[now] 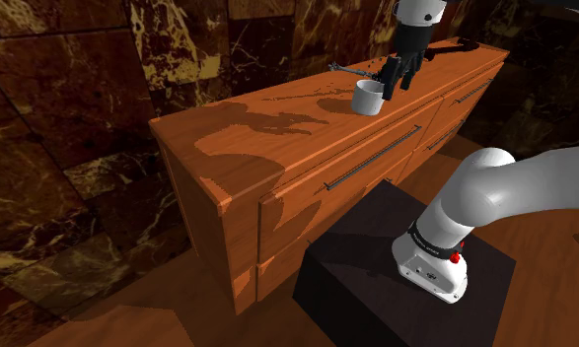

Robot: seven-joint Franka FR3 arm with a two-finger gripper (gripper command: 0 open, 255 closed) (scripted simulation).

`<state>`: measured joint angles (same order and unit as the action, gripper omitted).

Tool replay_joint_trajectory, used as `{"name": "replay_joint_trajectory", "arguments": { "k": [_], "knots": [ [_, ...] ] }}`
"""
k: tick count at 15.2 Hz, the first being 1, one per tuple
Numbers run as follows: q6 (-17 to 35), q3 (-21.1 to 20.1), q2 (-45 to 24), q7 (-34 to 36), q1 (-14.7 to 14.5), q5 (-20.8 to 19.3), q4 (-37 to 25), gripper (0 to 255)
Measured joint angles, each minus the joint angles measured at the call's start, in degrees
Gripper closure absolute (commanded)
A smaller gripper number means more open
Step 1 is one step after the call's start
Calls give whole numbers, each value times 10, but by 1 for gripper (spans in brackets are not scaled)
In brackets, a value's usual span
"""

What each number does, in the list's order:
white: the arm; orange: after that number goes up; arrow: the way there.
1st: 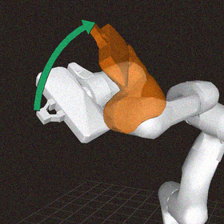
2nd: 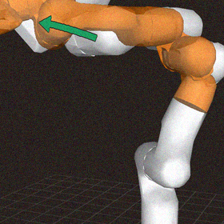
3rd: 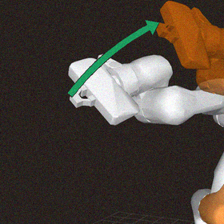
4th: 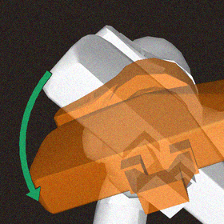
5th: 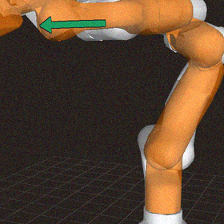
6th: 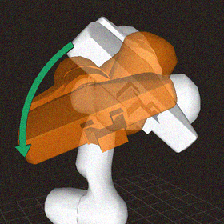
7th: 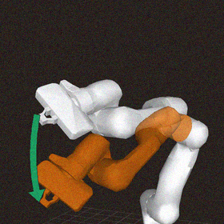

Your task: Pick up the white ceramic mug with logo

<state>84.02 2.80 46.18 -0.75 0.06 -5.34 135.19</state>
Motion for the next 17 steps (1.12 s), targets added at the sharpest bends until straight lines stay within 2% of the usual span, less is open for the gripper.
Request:
{"name": "replay_joint_trajectory", "arguments": {
  "k": [3, 6, 12, 17],
  "knots": [
    [23, 5, -17, 0, 3, -3, -2, 0],
    [80, 18, -50, 0, 8, -9, 0, 0],
    [183, 47, -147, -6, 18, -17, -38, 0],
    [228, 52, -155, -4, 20, -20, -7, 0]
  ]
}}
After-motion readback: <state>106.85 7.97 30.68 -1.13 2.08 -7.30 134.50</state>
